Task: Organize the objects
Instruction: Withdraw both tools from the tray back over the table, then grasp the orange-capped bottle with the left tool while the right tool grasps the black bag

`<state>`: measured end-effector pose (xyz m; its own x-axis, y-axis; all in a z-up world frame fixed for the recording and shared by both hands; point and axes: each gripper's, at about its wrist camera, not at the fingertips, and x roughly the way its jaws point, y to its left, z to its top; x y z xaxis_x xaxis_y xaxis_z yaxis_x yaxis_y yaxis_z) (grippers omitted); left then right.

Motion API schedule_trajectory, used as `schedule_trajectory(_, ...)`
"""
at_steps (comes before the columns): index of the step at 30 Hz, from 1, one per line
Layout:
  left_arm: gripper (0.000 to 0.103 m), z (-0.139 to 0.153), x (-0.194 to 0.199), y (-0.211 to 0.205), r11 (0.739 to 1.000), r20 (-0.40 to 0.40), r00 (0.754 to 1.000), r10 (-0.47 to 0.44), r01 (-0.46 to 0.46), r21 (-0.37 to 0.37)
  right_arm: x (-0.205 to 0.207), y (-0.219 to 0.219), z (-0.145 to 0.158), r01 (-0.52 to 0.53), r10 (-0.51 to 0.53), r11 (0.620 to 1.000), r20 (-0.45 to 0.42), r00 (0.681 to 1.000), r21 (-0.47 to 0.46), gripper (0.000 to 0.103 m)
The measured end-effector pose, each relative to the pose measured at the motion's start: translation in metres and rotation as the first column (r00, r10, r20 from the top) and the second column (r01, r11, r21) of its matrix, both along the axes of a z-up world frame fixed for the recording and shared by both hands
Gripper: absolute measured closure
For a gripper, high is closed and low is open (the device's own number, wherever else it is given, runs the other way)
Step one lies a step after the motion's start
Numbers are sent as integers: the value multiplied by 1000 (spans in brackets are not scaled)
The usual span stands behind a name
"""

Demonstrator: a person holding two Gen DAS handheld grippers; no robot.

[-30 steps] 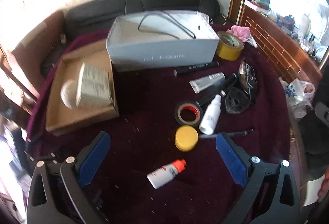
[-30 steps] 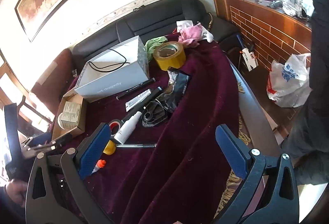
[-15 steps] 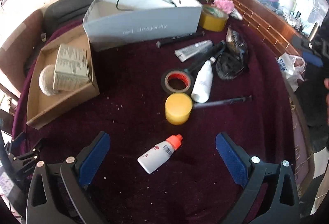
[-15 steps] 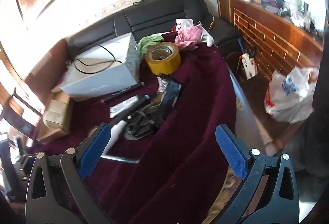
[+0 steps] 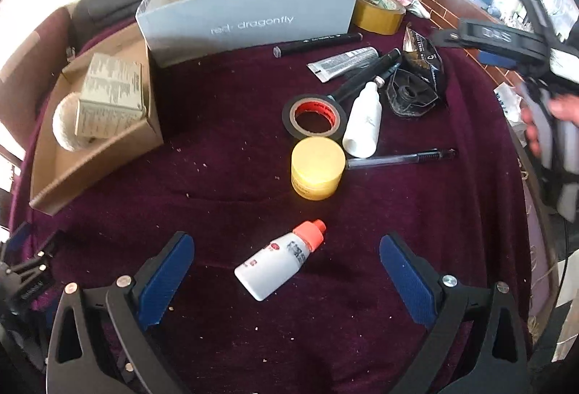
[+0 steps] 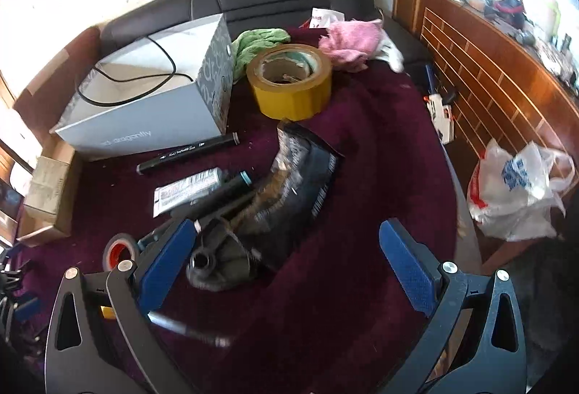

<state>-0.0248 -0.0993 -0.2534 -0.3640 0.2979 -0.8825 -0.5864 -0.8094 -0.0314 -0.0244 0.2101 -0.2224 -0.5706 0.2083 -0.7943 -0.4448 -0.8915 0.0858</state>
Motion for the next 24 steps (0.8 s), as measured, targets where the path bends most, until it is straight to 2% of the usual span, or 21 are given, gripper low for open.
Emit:
schedule_trajectory(4, 0, -6, -1, 3, 1000, 9, 1000, -6, 6, -2, -27, -1, -8, -17, 16, 999, 36, 999, 34, 1)
schedule_trajectory(10, 2, -12, 0, 14, 999, 3, 999, -39, 39, -31, -48, 13, -27, 20, -21, 1000, 94, 995, 13, 1)
schedule_trajectory(14, 8, -22, -5, 17, 997, 22, 999, -42, 43, -63, -57, 14, -36, 21, -22, 1000, 108, 994, 8, 4)
schedule_trajectory(16, 15, -27, -8, 18, 996, 35, 998, -43, 45, -73, -61, 15, -43, 22, -22, 1000, 133, 991, 1, 6)
schedule_trajectory(17, 18, -29, -10, 17, 996, 43, 998, -39, 42, -82, -61, 17, -48, 24, -22, 1000, 143, 989, -15, 8)
schedule_trajectory(18, 28, -34, -12, 16, 995, 62, 998, -33, 39, -97, -61, 19, -52, 27, -22, 999, 149, 989, -26, 12)
schedule_trajectory(22, 36, -35, -13, 10, 996, 84, 996, -38, 45, -83, -58, 22, -59, 12, -3, 998, 160, 987, -54, 28)
schedule_trajectory(23, 37, -35, -12, 10, 995, 82, 996, -43, 50, -86, -57, 22, -58, 3, 6, 999, 168, 986, -51, 40)
schedule_trajectory(24, 42, -34, -11, 11, 995, 81, 996, -46, 53, -87, -58, 21, -59, -6, 14, 999, 182, 983, -46, 42)
